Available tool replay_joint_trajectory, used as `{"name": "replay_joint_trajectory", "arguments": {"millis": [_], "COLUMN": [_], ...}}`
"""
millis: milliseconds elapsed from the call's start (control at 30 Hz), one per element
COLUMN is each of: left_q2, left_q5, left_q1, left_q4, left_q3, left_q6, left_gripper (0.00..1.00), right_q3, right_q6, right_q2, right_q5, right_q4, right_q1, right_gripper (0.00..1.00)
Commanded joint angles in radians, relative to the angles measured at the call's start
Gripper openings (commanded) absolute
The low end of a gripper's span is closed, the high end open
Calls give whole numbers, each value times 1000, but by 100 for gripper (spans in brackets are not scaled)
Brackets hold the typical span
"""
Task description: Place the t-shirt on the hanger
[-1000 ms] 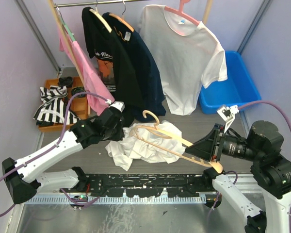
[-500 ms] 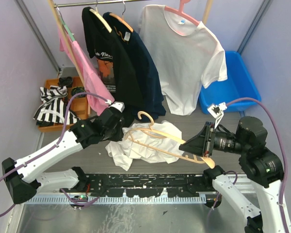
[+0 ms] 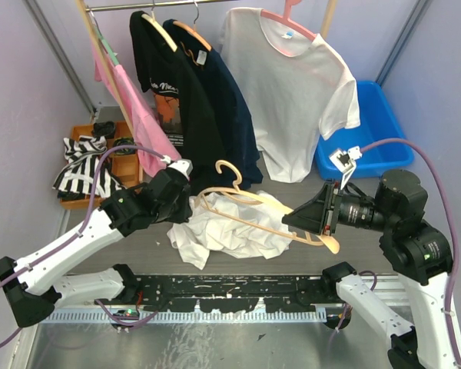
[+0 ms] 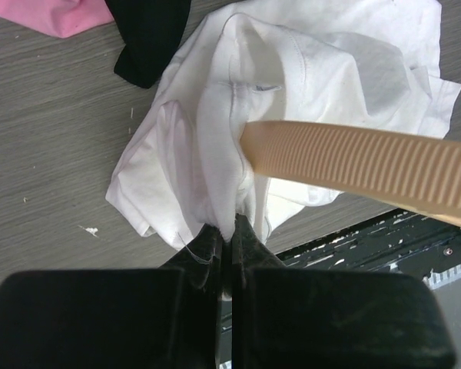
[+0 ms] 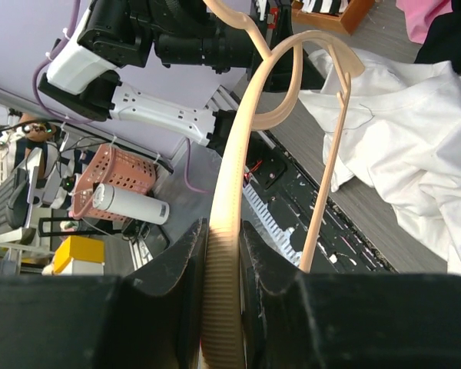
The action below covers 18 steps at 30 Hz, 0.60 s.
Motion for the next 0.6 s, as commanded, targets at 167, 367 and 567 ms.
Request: {"name": "replay_joint_trajectory", "arguments": {"millis": [167, 367, 567], "left_q2": [-18, -1, 10], "left_q5": [-15, -18, -29], "left_q1": [3, 3, 2], "left_q4": [-13, -5, -12], "left_q3": [35, 42, 55], "left_q6": [15, 17, 20], "left_gripper": [0, 0, 0], "right_q3": [-61, -164, -152], "right_q6": [29, 64, 56], "right_q2": [-44, -119, -152], "right_q5": [-2, -32, -35], "right_q4": [126, 107, 22], "right_q1": [-2, -4, -3], "right_gripper": [1, 1, 1]}}
